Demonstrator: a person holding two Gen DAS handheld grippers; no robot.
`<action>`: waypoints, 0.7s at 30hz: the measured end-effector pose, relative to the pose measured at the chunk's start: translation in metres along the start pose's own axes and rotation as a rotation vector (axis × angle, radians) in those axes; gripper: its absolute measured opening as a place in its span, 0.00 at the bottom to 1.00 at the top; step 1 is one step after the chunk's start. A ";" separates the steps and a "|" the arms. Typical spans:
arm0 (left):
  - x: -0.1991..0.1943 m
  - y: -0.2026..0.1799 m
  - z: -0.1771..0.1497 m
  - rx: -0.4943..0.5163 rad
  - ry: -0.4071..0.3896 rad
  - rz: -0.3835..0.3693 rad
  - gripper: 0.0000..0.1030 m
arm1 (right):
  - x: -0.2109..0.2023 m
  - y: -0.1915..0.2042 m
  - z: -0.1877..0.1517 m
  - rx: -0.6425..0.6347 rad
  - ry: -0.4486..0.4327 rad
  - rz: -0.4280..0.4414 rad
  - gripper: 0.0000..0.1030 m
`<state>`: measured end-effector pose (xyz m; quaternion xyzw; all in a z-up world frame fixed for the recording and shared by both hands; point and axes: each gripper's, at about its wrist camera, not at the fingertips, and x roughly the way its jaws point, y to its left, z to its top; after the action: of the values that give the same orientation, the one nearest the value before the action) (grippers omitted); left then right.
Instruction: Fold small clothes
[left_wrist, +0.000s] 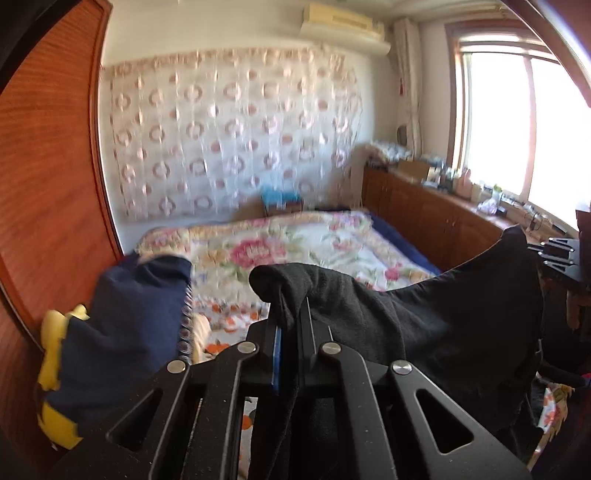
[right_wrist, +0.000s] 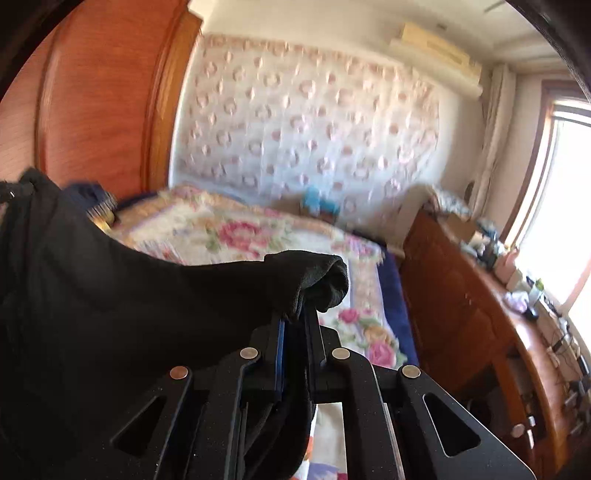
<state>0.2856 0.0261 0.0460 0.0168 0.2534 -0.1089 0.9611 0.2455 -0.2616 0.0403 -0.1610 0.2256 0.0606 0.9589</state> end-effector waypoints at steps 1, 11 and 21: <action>0.011 -0.003 -0.003 0.005 0.021 0.006 0.07 | 0.017 0.001 -0.005 0.011 0.026 0.008 0.09; 0.052 -0.014 -0.034 0.003 0.146 0.019 0.07 | 0.116 0.005 -0.020 0.043 0.180 0.059 0.09; 0.022 -0.032 -0.031 0.033 0.126 -0.055 0.72 | 0.120 -0.030 -0.005 0.073 0.181 0.091 0.28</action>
<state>0.2823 -0.0070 0.0093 0.0325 0.3117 -0.1380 0.9395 0.3558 -0.2860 -0.0102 -0.1204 0.3204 0.0811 0.9361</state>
